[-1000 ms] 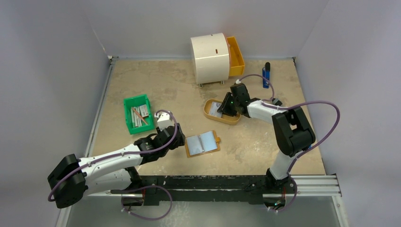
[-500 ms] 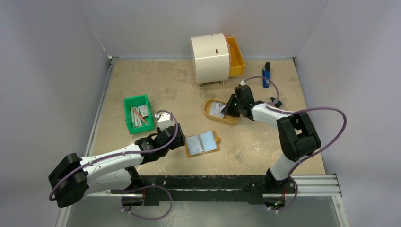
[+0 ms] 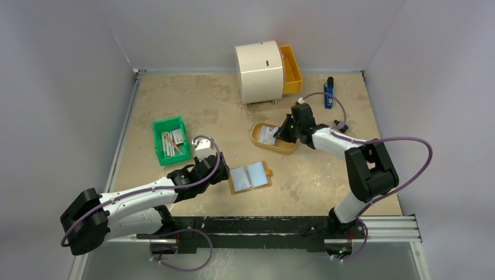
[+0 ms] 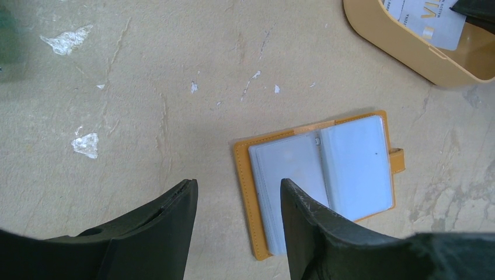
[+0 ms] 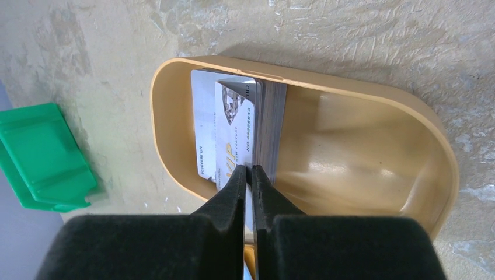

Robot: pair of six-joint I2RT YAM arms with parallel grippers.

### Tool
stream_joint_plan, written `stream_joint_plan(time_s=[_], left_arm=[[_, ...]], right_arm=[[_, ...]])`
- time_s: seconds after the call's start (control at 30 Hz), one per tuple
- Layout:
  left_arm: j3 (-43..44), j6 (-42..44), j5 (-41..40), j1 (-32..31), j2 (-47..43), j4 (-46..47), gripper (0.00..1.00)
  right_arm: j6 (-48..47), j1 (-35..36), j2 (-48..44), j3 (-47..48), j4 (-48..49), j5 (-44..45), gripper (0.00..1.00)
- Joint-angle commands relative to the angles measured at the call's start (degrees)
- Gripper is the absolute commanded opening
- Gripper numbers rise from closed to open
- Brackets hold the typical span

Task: Put the credit cards into the card holder
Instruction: Pick up the credit card from the storage box.

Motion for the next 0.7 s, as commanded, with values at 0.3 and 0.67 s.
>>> stream_joint_plan(time_s=[0.3,0.67], left_arm=[[0.5,-0.5,-0.1,0.2,-0.3,2.0,0.53],[0.4,-0.7,-0.5,0.2,-1.2,1.4,0.53]], right_arm=[[6.8,-0.1,-3.8,1.6,-1.6,-5.6,0.0],[11.8,-0.2,-4.6,3.1,-3.6,-6.9,0.0]])
